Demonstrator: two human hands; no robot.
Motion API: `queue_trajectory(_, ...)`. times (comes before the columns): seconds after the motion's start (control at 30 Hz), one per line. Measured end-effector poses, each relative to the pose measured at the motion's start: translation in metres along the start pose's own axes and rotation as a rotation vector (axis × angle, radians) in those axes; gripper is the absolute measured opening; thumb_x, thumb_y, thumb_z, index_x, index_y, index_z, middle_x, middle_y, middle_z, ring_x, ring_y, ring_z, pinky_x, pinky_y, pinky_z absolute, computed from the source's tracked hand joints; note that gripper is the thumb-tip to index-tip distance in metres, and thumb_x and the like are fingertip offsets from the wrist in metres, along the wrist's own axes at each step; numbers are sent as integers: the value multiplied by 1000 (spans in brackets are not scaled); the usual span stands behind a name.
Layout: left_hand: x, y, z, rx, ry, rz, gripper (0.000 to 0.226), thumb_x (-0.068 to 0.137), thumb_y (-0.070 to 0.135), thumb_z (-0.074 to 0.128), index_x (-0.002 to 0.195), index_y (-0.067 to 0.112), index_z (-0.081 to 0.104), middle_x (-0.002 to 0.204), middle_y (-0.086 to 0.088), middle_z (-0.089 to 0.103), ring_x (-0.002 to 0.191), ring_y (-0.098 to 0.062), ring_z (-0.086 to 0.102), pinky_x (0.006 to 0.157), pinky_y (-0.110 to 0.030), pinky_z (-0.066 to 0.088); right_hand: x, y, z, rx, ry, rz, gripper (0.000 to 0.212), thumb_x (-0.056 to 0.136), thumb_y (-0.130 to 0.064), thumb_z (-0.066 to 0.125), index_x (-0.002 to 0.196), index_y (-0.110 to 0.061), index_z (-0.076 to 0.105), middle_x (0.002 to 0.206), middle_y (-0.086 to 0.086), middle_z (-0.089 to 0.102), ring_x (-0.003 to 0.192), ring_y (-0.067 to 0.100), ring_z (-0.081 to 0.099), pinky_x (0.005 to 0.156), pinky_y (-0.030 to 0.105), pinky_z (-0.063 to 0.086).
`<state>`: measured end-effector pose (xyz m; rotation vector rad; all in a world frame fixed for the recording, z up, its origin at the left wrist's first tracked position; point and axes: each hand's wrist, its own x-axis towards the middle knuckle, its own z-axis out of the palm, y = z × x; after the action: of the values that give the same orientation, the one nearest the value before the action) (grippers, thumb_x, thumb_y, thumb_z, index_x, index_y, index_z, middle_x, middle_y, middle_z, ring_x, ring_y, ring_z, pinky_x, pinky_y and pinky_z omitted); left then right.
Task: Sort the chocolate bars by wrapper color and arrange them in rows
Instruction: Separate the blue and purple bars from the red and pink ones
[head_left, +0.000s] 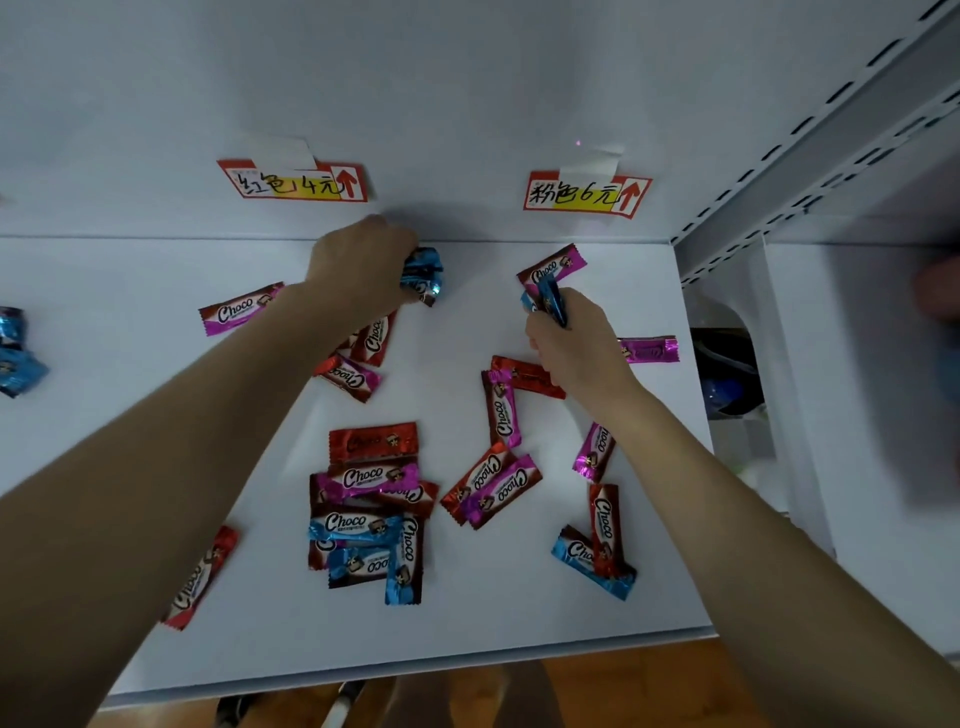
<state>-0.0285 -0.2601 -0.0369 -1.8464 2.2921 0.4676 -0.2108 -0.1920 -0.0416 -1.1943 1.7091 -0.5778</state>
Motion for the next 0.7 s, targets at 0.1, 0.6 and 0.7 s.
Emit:
queue_trajectory(0.1,-8,10,3,-72,118,-3,45,89,36,61,123,7,53,113,-19,50,99,-37,55,77,-38,43,-6,4,-2,17,9,-18,25,92,-11,45,69,-18,37,62,-2,36,52,6,32,46,12,29)
queue_trajectory(0.6,-184,71,46,-665,325,-178,16,90,15,58,87,10,44,66,7,45,58,-6,44,51,-17,32,-122,62,-38,-328,-61,-147,17,90,-26,58,79,-16,49,69,-9,49,62,5,46,49,6,35)
queue_trajectory(0.7,-216,87,59,-673,334,-208,16,90,15,58,86,9,44,65,6,45,56,-8,42,49,-13,32,-146,84,-37,-491,-136,-169,25,87,-31,62,99,-9,58,89,1,61,82,16,57,63,19,43)
